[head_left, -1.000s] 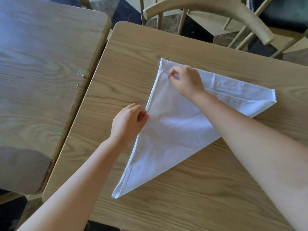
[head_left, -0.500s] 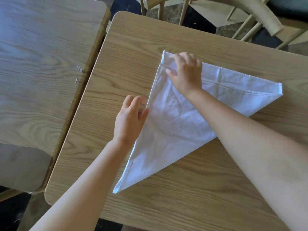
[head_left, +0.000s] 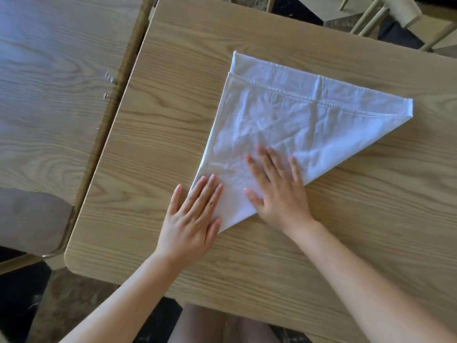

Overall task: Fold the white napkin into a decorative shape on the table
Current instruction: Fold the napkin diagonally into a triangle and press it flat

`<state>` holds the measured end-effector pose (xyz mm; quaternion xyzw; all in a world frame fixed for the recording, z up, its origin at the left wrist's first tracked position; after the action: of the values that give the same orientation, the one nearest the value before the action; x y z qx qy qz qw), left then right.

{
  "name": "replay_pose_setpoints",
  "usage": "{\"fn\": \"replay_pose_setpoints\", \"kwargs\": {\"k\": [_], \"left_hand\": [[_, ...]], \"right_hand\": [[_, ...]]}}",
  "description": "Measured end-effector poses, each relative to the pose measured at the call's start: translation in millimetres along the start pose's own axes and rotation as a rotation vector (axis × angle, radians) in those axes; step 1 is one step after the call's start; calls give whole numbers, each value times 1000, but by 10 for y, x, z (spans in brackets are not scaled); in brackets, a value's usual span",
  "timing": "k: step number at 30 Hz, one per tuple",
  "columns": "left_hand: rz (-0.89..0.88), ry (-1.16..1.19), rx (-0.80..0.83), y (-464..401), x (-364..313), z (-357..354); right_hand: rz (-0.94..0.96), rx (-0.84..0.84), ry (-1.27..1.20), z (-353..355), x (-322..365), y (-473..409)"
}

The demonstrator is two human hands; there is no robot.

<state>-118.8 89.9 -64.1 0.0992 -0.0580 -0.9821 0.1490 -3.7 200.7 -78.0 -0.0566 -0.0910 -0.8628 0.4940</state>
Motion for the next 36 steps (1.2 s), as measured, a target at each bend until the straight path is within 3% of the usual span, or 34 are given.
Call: {"fn": "replay_pose_setpoints", "kwargs": {"k": [6, 9, 13, 16, 20, 26, 29, 36], "left_hand": [[11, -21, 38, 86, -1, -24], [10, 38, -8, -127, -156, 138], [-142, 76, -124, -983, -865, 342], [-220, 57, -68, -1537, -1258, 197], [-289, -28, -10, -1755, -1262, 4], [14, -61, -69, -1960, -583, 151], [32, -73, -73, -1978, -480, 198], [124, 9, -107, -1963, -373, 235]], "right_hand": [[-295, 20, 10, 288, -1349, 301], [-289, 20, 15, 314, -1331, 268], [-263, -91, -12, 383, -1072, 21], [-269, -92, -46, 343, -1069, -116], [-262, -50, -16, 277, -1251, -13], [-472, -51, -30, 367, -1985, 515], [-592, -63, -11, 437, -2332, 840], [-589, -30, 8, 422, -2425, 933]]}}
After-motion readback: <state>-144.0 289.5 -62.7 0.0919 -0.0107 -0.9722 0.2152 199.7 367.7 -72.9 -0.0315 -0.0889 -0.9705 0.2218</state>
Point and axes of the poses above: each hand's wrist, its own y-axis away from the middle knuckle, its own z-axis out of the back of the hand, x = y × z, the point moved 9 cm from there along -y, towards the middle knuckle, and after that the axes turned 15 degrees about z, right-handed, at the moved point
